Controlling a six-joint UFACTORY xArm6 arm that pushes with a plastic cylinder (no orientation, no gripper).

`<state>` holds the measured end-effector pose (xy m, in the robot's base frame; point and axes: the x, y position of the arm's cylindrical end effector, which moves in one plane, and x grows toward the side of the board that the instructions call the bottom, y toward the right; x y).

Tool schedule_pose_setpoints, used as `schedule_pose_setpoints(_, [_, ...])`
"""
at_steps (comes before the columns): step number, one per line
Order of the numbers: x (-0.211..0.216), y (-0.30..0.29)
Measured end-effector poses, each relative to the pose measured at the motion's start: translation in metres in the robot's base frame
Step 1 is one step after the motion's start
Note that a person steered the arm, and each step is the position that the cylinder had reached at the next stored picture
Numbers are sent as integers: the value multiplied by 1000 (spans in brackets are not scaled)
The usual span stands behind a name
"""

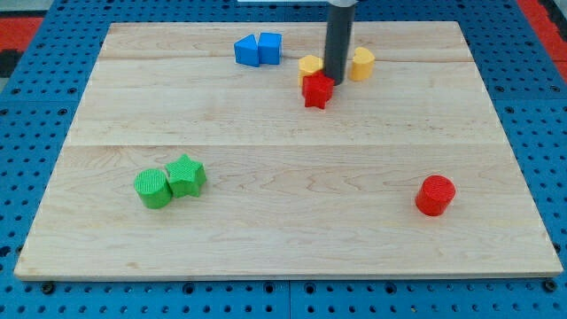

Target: Move the red star to the top left corner of board

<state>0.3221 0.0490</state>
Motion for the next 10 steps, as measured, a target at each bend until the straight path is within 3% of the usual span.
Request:
schedule_pose_setpoints(2, [58,-14])
schedule_pose_setpoints(3, [71,-54])
schedule_pose_setpoints(4, [96,-44])
schedule_pose_setpoints(5, [80,-153])
schedule_pose_setpoints(6, [43,-211])
schedule_pose_setpoints(7, [23,-238])
schedule_pose_setpoints(8, [58,-242])
schedule_pose_setpoints(9, [18,-293])
schedule_pose_setpoints(10, [-13,-269])
